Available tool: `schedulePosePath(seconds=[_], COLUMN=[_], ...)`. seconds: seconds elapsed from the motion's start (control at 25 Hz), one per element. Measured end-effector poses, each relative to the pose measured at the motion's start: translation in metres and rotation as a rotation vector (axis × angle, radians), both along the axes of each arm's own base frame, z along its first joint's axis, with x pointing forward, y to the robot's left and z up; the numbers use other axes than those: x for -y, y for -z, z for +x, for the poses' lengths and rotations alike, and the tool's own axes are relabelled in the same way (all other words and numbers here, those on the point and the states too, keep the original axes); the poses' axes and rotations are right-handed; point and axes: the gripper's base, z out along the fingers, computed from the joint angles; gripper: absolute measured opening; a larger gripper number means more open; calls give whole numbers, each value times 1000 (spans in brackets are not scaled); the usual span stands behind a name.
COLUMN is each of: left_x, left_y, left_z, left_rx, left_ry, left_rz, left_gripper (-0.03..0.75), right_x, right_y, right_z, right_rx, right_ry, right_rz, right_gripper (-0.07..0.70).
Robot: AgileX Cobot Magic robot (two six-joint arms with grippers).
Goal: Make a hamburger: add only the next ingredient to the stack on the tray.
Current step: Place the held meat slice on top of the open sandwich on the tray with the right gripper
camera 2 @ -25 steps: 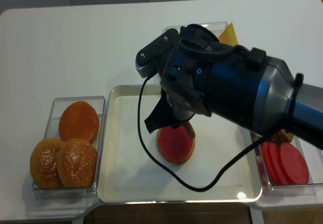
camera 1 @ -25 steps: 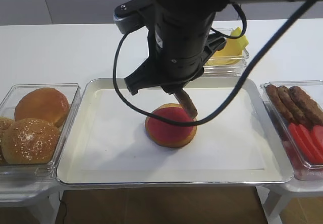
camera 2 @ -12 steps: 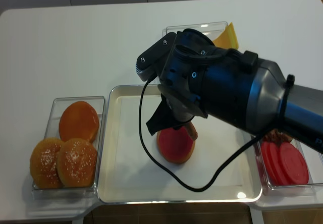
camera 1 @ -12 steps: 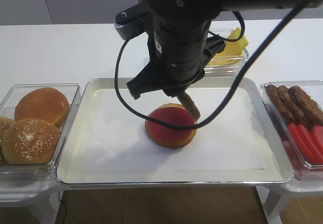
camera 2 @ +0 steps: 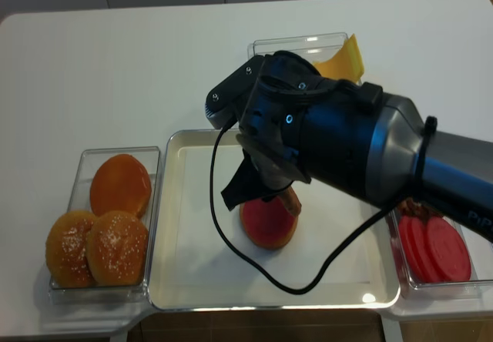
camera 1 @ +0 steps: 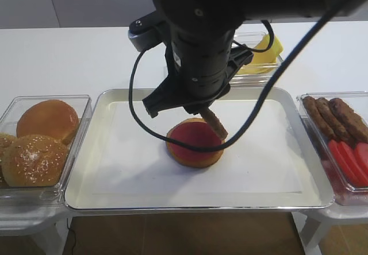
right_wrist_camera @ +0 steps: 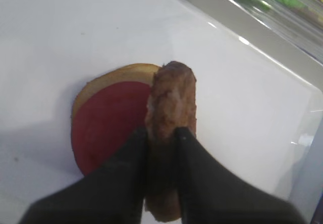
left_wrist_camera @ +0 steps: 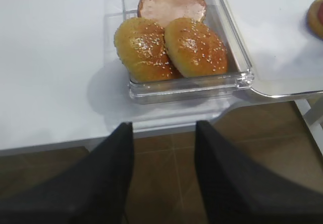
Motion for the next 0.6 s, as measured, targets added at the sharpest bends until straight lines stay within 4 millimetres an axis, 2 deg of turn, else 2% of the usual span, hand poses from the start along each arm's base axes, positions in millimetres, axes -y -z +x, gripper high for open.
schedulePosePath(seconds=[0.32, 0.6], left_x=[0, 0], left_y=[0, 0], left_z=[0, 0], left_rx=[0, 0], left_ry=[0, 0], left_rz=[0, 0], left_gripper=[302, 302], right_x=[0, -2], right_y=[0, 1], right_z=[0, -2], right_rx=[1, -23], right_ry=[1, 8], right_rz=[2, 24], right_gripper=[155, 295])
